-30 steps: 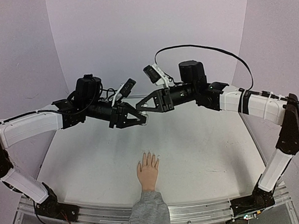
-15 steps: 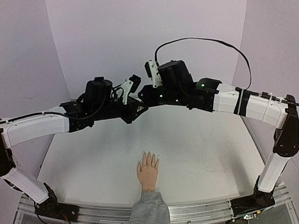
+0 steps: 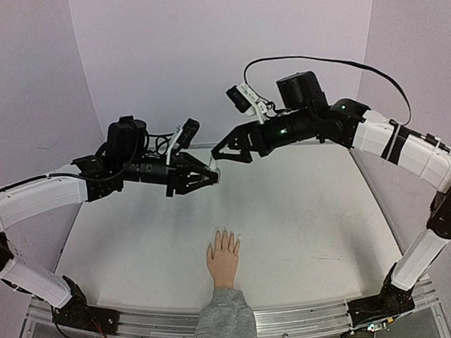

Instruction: Paint the nails

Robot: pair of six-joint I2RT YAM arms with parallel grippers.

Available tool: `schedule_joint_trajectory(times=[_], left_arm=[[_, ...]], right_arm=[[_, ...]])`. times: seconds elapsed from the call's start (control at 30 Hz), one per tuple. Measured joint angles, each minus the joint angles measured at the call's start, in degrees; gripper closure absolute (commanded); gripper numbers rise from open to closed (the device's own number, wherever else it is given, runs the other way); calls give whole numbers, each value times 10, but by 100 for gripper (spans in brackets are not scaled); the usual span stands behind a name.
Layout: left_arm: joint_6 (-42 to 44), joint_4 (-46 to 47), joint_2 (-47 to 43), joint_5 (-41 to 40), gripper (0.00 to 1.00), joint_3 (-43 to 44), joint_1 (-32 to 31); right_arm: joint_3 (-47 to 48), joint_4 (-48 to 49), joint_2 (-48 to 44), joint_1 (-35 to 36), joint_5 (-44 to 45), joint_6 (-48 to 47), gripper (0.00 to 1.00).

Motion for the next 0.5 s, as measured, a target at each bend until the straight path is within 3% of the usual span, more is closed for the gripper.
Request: schedule_joint_trajectory(times=[0.07,0.2,0.43,0.5], left_arm=[[-3,4,-5,63,100,0,1],[-12,5,-5,151,100,1,1],[-24,6,7,213,100,22,3],[-29,5,10,222,100,28,3]], right_arm=[[0,0,-1,-23,-67,-3,4],[-9,11,0,-37,-185,1,25],[-14,102,28,-22,-309,55,39],[-14,117,40,-16,-322,62,48]])
